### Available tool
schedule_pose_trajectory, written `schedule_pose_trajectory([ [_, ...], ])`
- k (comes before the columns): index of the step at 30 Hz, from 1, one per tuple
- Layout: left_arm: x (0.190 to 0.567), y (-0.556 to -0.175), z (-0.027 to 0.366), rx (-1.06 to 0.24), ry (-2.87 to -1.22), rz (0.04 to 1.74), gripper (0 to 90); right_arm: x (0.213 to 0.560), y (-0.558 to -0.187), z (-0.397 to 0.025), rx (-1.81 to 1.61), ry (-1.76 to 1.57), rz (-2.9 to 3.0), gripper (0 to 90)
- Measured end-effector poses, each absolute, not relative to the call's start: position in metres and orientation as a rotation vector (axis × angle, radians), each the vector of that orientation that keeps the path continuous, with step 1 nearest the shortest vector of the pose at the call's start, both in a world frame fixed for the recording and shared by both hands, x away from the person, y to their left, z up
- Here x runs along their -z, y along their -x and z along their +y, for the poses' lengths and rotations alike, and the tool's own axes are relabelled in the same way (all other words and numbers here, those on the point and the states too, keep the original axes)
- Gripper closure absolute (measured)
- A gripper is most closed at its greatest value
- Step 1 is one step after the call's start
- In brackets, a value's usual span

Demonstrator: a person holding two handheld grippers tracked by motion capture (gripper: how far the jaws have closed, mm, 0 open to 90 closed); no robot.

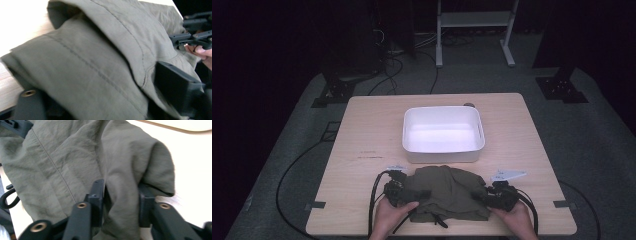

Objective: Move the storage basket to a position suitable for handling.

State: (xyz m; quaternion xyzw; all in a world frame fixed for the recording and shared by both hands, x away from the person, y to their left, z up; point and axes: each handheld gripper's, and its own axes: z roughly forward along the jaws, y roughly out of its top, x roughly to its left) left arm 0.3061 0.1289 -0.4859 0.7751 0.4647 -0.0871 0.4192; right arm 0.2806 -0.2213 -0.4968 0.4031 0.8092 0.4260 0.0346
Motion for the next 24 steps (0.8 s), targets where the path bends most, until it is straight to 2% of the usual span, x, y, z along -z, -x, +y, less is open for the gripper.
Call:
schedule_pose_trajectory([
  [3, 0.486, -0.306, 0.128, 0.237, -1.965, 1.133, 28.6, 0.497, -0.278, -0.216, -1.289, -1.191, 2.496, 61.1],
  [8, 0.487, -0.306, 0.121, 0.256, -1.987, 1.077, 42.6, 0.497, -0.275, -0.204, -1.249, -1.108, 2.507, 71.4],
  [13, 0.486, -0.305, 0.128, 0.273, -1.941, 1.054, 61.0, 0.497, -0.274, -0.203, -1.256, -1.109, 2.494, 75.4],
  [17, 0.488, -0.306, 0.135, 0.321, -1.887, 1.052, 65.8, 0.493, -0.273, -0.205, -1.3, -1.112, 2.479, 76.4],
  [24, 0.478, -0.302, 0.143, 0.334, -1.847, 1.021, 69.1, 0.48, -0.273, -0.214, -1.418, -1.144, 2.446, 76.7],
])
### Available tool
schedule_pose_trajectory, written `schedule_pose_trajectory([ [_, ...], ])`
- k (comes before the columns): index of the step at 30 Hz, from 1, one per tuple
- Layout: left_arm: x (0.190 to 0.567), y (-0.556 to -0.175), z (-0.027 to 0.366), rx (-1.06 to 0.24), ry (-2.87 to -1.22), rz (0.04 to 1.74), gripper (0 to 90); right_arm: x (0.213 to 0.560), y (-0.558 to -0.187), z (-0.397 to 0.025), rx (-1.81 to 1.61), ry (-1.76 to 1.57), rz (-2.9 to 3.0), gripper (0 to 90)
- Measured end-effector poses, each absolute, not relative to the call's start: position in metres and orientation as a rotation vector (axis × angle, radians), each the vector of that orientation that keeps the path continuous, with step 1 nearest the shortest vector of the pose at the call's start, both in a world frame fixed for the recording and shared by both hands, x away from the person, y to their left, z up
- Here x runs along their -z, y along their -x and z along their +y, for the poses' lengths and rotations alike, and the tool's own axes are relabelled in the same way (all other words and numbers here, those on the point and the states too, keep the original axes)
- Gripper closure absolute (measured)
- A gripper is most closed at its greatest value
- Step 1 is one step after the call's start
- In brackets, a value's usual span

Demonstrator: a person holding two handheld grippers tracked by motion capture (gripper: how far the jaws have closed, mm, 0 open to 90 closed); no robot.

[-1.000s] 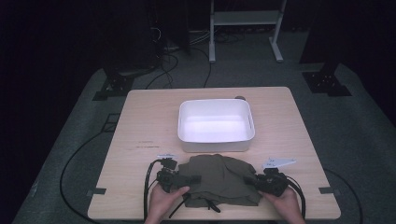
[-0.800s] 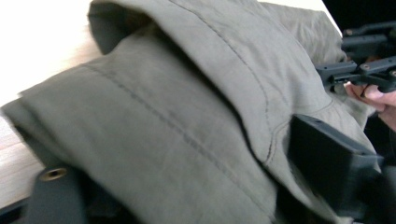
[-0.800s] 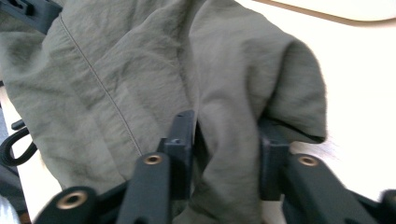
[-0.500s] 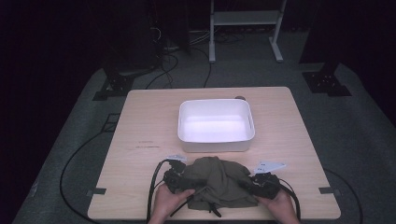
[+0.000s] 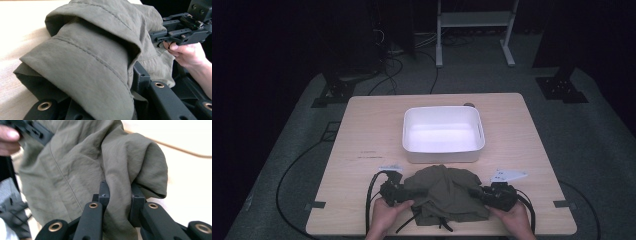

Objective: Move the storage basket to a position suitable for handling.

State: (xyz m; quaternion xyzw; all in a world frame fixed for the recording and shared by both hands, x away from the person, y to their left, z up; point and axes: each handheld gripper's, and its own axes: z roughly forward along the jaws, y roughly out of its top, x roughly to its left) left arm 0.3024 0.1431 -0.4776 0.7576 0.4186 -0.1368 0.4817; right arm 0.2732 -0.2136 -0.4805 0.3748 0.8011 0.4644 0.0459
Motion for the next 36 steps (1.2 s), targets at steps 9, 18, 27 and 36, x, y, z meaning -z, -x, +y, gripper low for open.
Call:
schedule_pose_trajectory([
  [9, 0.458, -0.298, 0.154, 0.33, -1.778, 0.979, 71.4, 0.453, -0.273, -0.222, -1.566, -1.147, 2.376, 76.9],
  [18, 0.428, -0.293, 0.159, 0.279, -1.779, 0.928, 71.5, 0.433, -0.272, -0.221, -1.637, -1.116, 2.351, 77.0],
  [27, 0.393, -0.291, 0.163, 0.222, -1.753, 0.865, 71.6, 0.396, -0.272, -0.221, -1.696, -1.043, 2.31, 77.0],
  [36, 0.372, -0.295, 0.17, 0.188, -1.741, 0.849, 71.6, 0.37, -0.278, -0.215, -1.698, -0.989, 2.296, 77.0],
])
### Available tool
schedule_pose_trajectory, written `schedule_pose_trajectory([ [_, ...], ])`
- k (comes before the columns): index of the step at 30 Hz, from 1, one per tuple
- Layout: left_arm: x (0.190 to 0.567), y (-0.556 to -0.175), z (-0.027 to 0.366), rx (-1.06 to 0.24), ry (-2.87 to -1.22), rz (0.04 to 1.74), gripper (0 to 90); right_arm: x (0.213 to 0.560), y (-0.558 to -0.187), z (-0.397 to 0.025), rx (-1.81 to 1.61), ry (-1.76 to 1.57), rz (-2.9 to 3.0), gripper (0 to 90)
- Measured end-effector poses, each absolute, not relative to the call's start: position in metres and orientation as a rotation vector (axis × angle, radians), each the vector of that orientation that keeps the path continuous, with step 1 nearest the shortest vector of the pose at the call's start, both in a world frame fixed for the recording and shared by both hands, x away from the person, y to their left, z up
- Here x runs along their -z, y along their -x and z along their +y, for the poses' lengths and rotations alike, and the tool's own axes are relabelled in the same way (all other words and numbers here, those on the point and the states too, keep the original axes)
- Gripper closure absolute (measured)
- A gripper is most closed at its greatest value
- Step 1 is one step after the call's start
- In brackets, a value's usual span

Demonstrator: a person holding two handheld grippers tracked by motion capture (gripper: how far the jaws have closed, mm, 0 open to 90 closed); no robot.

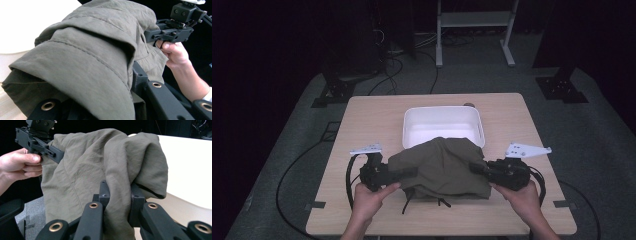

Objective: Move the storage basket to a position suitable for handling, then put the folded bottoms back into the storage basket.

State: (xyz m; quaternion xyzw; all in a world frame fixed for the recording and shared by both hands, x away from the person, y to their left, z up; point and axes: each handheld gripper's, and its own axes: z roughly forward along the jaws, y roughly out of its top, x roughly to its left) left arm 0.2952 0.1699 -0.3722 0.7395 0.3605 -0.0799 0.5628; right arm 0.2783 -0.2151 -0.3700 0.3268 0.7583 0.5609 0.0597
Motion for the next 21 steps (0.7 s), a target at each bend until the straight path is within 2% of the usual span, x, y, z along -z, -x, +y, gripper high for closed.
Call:
schedule_pose_trajectory([
  [21, 0.335, -0.341, 0.166, 0.161, -1.72, 0.876, 71.5, 0.338, -0.323, -0.216, -1.737, -1.016, 2.242, 77.0],
])
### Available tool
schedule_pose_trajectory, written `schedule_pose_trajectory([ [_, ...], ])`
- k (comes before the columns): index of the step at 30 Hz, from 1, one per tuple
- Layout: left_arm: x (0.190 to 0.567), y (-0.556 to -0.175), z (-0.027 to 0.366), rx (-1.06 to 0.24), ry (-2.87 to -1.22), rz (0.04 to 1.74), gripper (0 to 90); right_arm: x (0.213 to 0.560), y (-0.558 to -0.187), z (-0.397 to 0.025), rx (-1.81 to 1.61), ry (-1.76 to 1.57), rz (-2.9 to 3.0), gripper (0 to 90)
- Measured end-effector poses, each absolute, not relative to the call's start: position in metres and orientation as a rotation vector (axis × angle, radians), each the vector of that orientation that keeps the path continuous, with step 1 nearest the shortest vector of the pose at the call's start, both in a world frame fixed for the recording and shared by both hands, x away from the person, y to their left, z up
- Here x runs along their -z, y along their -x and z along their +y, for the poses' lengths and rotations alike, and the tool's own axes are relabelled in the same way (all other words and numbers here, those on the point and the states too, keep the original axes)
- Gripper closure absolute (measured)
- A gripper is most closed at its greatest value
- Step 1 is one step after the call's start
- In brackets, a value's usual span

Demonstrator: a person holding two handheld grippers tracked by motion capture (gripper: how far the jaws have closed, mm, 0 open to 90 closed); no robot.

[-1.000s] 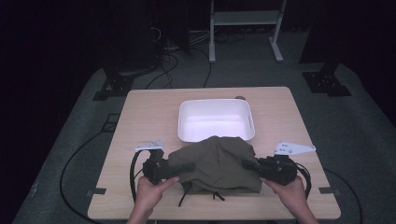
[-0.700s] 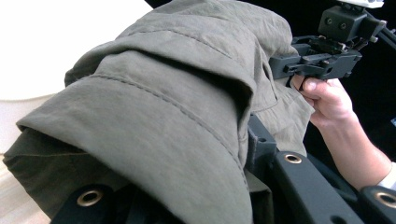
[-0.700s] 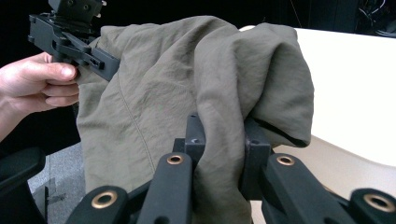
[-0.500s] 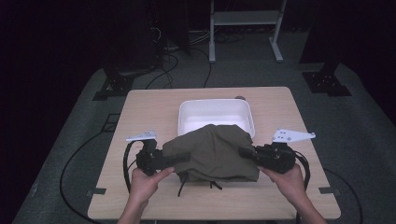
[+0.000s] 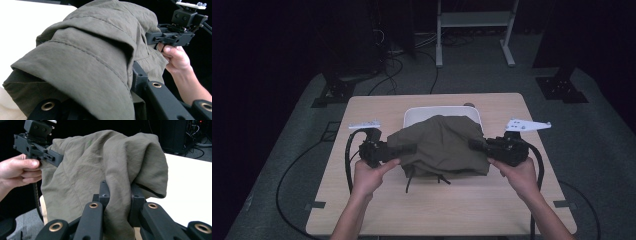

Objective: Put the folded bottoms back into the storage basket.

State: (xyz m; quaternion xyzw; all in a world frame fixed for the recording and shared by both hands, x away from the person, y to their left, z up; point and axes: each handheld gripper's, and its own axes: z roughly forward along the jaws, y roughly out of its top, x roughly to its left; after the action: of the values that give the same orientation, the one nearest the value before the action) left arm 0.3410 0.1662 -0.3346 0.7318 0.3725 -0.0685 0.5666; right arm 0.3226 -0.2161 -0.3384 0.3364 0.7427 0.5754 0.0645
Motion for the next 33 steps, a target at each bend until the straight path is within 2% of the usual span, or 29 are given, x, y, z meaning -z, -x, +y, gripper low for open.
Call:
schedule_pose_trajectory([
  [33, 0.304, -0.417, 0.142, 0.126, -1.754, 0.913, 71.4, 0.324, -0.388, -0.229, -1.748, -1.181, 2.129, 77.0],
])
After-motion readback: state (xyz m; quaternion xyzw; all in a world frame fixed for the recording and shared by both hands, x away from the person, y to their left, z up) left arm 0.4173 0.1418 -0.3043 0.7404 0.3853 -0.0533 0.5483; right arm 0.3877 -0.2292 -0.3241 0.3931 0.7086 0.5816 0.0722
